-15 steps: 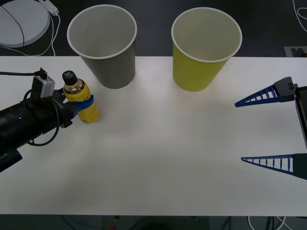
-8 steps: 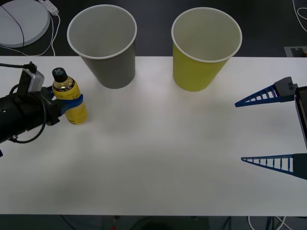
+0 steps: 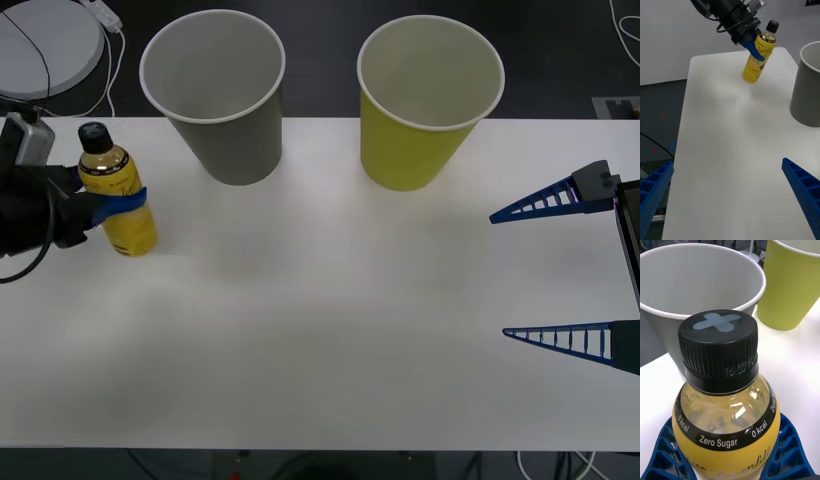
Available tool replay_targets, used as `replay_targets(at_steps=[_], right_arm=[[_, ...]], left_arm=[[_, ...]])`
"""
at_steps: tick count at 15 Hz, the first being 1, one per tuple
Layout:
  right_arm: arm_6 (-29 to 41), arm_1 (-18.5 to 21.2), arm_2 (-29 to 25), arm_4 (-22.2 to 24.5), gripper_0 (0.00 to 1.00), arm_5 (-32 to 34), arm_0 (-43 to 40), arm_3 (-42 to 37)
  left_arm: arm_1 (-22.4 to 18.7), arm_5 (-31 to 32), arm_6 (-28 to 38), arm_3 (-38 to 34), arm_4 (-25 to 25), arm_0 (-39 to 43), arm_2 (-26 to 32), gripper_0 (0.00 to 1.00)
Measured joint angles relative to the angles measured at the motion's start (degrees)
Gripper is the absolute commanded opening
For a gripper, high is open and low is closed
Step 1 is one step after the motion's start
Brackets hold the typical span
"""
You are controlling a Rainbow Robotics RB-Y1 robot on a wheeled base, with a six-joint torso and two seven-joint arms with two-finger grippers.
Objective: Put the can into the green bin and the plastic bottle into the gray bin
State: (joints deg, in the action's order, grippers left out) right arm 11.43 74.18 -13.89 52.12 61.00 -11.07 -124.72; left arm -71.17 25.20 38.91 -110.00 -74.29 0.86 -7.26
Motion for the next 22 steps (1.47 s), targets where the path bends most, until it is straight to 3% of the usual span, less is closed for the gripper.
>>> replay_targets(at_steps=[3,11,22], right_arm=[[0.0,0.0,0.0,0.0,1.0,0.0,0.0,0.0],[0.0,0.0,0.0,0.0,1.0,0.0,0.0,0.0],[0.0,0.0,0.0,0.0,1.0,0.0,0.0,0.0]], left_arm=[[-1.46,7.97,1.97,0.03,-0.02,2.07,7.34,0.0],[-10.92,19.46,10.7,-0.51,1.39,2.03,15.85,0.0],[-17.95,34.6,13.46,5.5,2.59,-8.58,16.63,0.0]])
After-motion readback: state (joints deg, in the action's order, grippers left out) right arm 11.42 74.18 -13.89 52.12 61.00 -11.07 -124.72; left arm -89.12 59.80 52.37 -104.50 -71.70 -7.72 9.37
